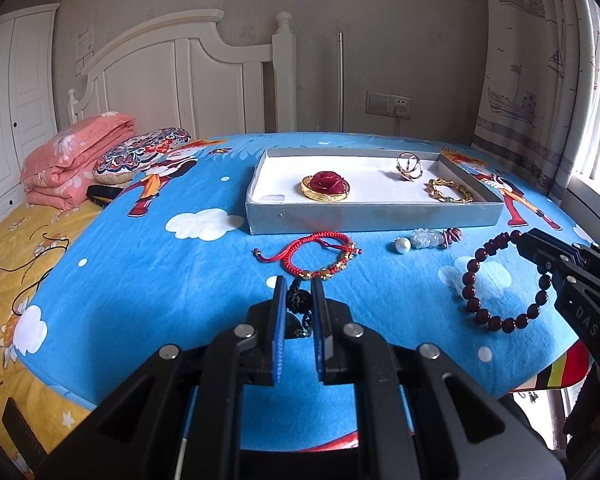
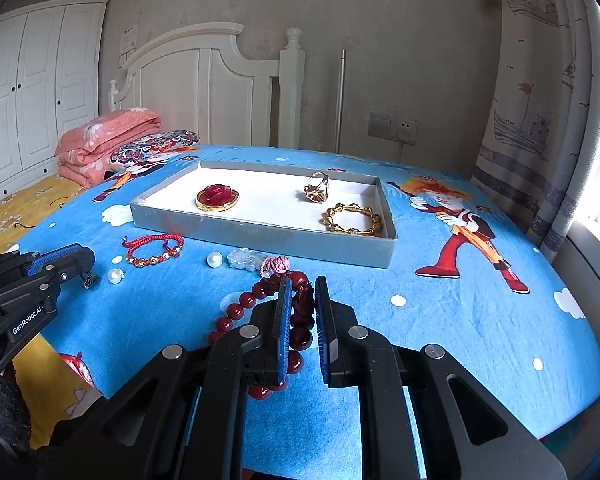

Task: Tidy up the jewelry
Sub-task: 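Lower pendant and bead bracelet into the white tray and open both tools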

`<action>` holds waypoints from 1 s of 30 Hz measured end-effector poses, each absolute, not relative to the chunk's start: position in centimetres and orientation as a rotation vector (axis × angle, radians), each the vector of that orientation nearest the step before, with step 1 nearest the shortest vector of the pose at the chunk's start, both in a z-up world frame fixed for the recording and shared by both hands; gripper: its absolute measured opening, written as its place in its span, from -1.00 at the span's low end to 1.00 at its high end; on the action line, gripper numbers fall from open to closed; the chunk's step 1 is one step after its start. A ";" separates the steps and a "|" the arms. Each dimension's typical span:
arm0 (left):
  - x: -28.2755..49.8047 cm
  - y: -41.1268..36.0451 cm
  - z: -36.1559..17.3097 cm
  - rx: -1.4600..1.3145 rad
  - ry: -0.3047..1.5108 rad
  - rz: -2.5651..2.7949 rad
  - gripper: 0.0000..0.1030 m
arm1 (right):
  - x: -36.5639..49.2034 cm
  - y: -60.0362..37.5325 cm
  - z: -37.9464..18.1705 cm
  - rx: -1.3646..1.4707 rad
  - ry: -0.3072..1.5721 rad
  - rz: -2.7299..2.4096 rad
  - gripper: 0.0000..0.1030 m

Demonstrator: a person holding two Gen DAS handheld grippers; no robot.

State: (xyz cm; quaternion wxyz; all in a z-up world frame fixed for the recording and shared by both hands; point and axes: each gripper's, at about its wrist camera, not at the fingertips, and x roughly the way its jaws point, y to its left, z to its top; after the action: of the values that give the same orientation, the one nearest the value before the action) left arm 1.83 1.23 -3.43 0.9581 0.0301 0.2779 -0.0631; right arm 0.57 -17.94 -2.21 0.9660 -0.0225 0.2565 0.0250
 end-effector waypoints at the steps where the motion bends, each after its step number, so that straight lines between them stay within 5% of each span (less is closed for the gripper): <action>1: 1.9 1.2 -3.3 0.062 0.562 -0.127 -0.77 | 0.7 -17.9 -2.1 -0.045 0.517 0.053 -0.75; 30: 17.9 -3.3 4.7 0.051 0.618 -0.148 -0.77 | 12.2 -17.0 4.5 -0.037 0.458 0.049 -0.76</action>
State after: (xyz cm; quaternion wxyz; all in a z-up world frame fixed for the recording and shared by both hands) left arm 17.85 -3.32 4.67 0.9496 0.0252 0.3038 -0.0726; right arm 12.21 -16.95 4.49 0.9734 -0.0181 0.2271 0.0245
